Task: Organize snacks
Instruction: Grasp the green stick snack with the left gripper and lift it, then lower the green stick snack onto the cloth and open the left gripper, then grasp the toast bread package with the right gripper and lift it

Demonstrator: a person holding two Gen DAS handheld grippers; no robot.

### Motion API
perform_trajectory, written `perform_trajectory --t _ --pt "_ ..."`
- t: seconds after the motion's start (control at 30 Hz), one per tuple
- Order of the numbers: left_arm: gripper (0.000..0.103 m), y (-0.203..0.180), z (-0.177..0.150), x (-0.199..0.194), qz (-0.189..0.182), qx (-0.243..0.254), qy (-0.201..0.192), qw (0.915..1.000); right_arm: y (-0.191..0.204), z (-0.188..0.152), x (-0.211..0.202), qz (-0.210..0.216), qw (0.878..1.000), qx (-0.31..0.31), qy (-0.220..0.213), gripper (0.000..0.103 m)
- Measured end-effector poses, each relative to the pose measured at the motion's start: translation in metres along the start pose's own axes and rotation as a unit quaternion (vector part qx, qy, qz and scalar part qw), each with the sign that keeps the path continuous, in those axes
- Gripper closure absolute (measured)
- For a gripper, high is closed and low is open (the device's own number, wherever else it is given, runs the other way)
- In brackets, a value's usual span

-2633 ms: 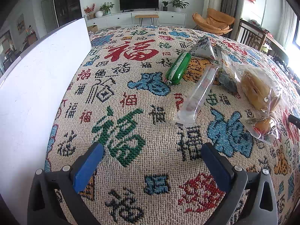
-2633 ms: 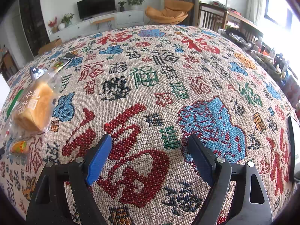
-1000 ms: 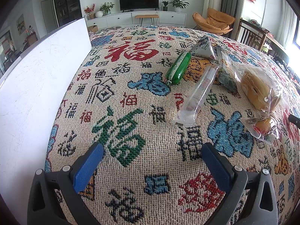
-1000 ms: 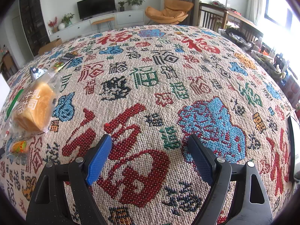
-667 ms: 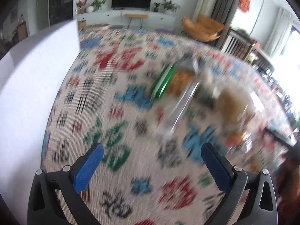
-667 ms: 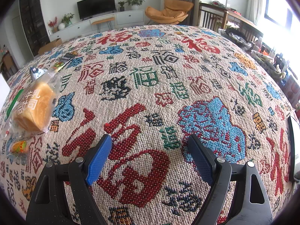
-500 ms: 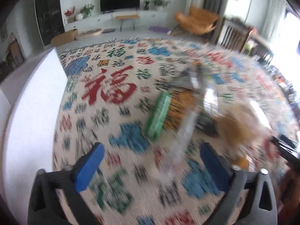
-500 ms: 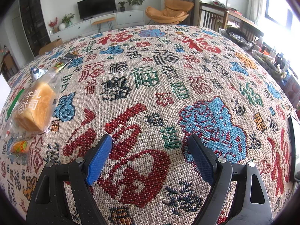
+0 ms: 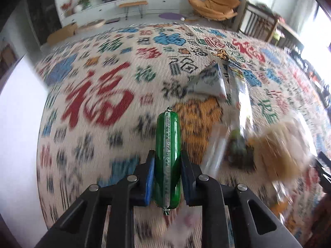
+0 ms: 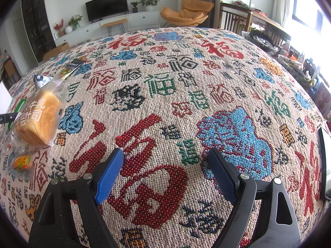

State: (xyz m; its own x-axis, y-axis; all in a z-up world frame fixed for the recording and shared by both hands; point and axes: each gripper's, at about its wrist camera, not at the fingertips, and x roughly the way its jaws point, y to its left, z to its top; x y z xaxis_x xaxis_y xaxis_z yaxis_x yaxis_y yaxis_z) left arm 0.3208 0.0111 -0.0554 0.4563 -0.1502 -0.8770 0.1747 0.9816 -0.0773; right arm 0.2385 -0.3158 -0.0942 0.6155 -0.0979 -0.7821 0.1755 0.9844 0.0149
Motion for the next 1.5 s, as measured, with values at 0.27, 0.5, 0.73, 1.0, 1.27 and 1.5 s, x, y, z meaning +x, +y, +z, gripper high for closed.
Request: perform_trajectory --t 0.27,0.5,0.73,1.0,1.27,1.5 --pt "0.080 0.022 -0.113 -0.056 0.012 -0.087 -0.007 0.9961 0.000 0.000 0.000 0.000 1.000 0.000 0.000 0.016" --pt "0.021 0.016 -0.126 -0.053 0.037 -0.055 -0.052 0.9964 0.000 0.000 0.000 0.000 1.000 0.000 0.000 0.016" --pt "0.002 0.021 -0.125 -0.044 0.065 -0.038 -0.074 0.9944 0.000 0.000 0.000 -0.001 1.000 0.000 0.000 0.016" --pt "0.000 0.021 -0.122 -0.040 0.070 -0.036 -0.069 0.9945 0.000 0.000 0.000 0.000 1.000 0.000 0.000 0.016" --pt "0.000 0.021 -0.122 -0.040 0.069 -0.037 -0.069 0.9945 0.000 0.000 0.000 -0.001 1.000 0.000 0.000 0.016" --pt "0.000 0.021 -0.122 -0.040 0.068 -0.037 -0.069 0.9946 0.000 0.000 0.000 -0.002 1.000 0.000 0.001 0.016"
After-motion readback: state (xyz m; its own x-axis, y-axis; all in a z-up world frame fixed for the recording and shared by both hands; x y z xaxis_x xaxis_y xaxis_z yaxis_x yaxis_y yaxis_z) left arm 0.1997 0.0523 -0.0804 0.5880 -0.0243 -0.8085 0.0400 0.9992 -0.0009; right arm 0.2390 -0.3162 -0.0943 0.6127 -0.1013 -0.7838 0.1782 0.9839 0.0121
